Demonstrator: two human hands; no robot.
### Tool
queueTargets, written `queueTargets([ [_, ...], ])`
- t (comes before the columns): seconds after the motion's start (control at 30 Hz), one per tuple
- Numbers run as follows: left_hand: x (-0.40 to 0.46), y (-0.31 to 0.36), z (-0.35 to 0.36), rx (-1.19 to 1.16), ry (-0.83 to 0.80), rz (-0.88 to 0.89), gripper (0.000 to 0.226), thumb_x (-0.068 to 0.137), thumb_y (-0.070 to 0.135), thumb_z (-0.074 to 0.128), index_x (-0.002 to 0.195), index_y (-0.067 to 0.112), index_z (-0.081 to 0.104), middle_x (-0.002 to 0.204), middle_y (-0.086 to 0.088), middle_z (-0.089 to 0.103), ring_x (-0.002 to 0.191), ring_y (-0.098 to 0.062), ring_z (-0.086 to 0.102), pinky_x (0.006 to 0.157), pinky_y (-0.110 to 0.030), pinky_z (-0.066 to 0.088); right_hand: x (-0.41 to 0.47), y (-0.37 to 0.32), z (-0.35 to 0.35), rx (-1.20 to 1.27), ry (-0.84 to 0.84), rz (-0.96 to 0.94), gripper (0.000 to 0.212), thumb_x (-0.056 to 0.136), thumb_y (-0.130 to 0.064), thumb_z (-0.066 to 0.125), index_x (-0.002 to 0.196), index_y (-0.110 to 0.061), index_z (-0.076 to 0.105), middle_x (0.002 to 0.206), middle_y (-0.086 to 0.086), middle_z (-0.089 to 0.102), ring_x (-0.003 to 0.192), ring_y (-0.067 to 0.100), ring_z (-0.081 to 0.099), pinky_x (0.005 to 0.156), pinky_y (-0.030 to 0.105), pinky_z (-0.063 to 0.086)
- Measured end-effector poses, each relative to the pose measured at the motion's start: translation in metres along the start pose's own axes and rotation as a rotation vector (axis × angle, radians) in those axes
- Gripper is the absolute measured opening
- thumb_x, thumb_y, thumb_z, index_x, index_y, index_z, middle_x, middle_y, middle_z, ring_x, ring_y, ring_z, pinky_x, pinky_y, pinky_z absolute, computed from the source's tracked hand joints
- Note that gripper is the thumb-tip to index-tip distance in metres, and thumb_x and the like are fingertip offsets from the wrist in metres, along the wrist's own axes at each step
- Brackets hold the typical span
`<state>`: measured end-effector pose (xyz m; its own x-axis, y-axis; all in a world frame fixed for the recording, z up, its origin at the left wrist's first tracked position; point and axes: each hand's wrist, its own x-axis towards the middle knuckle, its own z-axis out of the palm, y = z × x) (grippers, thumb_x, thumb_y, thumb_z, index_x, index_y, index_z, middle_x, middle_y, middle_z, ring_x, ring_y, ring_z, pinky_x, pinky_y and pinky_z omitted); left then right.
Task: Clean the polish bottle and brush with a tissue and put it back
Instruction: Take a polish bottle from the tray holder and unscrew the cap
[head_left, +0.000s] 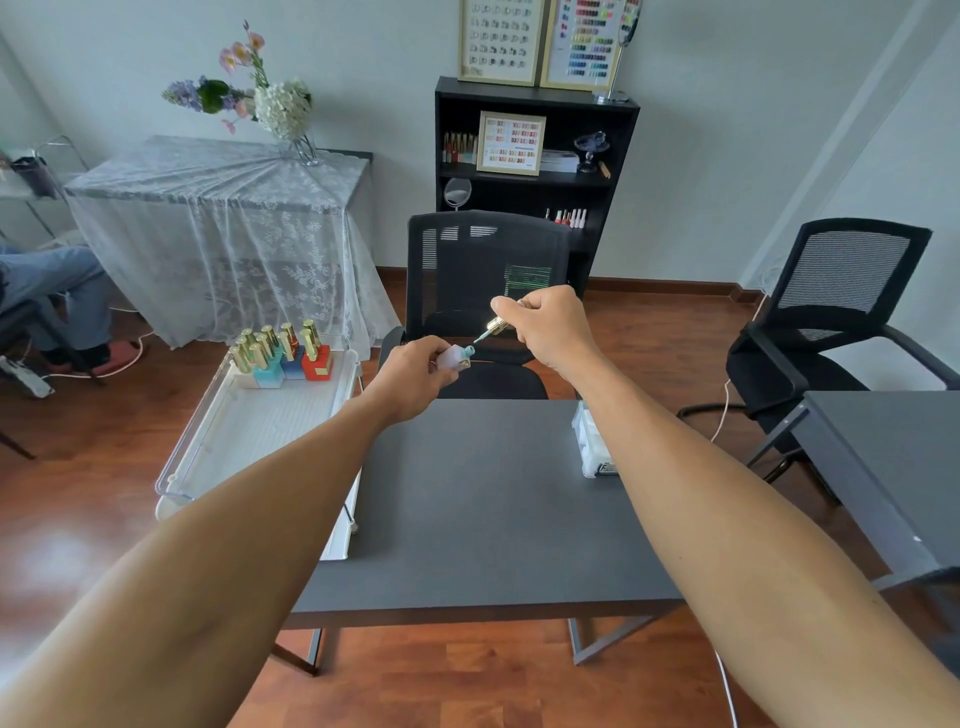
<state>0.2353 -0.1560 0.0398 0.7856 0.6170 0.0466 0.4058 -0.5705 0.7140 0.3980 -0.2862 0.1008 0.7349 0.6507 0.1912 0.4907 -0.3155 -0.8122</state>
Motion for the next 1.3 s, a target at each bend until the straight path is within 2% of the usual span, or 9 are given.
queueTargets([
  [0.1, 0.002, 0.001, 0.0, -0.007, -0.001, -0.01, 0.028, 0.101, 0.026, 0.071, 0.127, 0.018, 0.064, 0.105, 0.004, 0.066, 0.084, -0.014, 0.059, 0.063, -0.019, 0.042, 0.0, -0.001, 0.002, 0.016, 0.014, 0.005, 0.057, 0.092, -0.044, 0.071, 0.062, 0.005, 0.07, 0.056, 0.015, 0.066, 0.052, 0.013, 0.055, 0.059, 0.028, 0.047],
  [0.4, 0.005, 0.004, 0.0, -0.001, -0.01, -0.012, 0.031, 0.102, 0.024, 0.07, 0.131, 0.017, 0.062, 0.11, 0.002, 0.065, 0.086, -0.015, 0.059, 0.072, -0.025, 0.044, 0.005, 0.001, 0.004, -0.009, 0.025, 0.022, 0.057, 0.092, -0.047, 0.071, 0.057, -0.003, 0.07, 0.046, -0.003, 0.06, 0.05, 0.011, 0.058, 0.057, 0.026, 0.044],
  [0.6, 0.007, 0.004, 0.0, -0.004, -0.001, -0.005, 0.03, 0.102, 0.024, 0.069, 0.13, 0.017, 0.062, 0.108, 0.002, 0.065, 0.085, -0.015, 0.059, 0.067, -0.022, 0.044, 0.007, 0.002, 0.006, -0.017, 0.03, 0.023, 0.055, 0.094, -0.047, 0.07, 0.061, -0.002, 0.073, 0.052, 0.002, 0.064, 0.053, 0.012, 0.06, 0.058, 0.026, 0.045],
  [0.8, 0.011, 0.005, 0.0, -0.013, 0.005, -0.007, 0.029, 0.102, 0.025, 0.069, 0.13, 0.018, 0.062, 0.107, 0.004, 0.065, 0.084, -0.014, 0.06, 0.065, -0.018, 0.042, 0.008, 0.002, 0.008, -0.024, 0.021, 0.021, 0.055, 0.094, -0.047, 0.07, 0.059, -0.005, 0.072, 0.05, -0.001, 0.063, 0.052, 0.011, 0.061, 0.058, 0.025, 0.043],
  [1.13, 0.013, 0.007, 0.002, -0.004, 0.006, 0.017, 0.028, 0.102, 0.025, 0.069, 0.128, 0.018, 0.063, 0.107, 0.003, 0.066, 0.084, -0.013, 0.059, 0.066, -0.018, 0.042, 0.012, 0.005, 0.01, -0.027, 0.037, 0.021, 0.057, 0.094, -0.049, 0.07, 0.061, -0.004, 0.073, 0.05, -0.002, 0.064, 0.05, 0.006, 0.063, 0.057, 0.023, 0.042],
  [1.3, 0.014, 0.006, 0.003, -0.016, 0.007, 0.02, 0.027, 0.102, 0.025, 0.07, 0.127, 0.018, 0.063, 0.101, 0.008, 0.064, 0.083, -0.013, 0.06, 0.067, -0.019, 0.043, 0.014, 0.01, 0.009, -0.025, 0.051, 0.032, 0.055, 0.094, -0.049, 0.069, 0.059, -0.006, 0.072, 0.049, -0.005, 0.064, 0.053, 0.01, 0.063, 0.057, 0.023, 0.042],
])
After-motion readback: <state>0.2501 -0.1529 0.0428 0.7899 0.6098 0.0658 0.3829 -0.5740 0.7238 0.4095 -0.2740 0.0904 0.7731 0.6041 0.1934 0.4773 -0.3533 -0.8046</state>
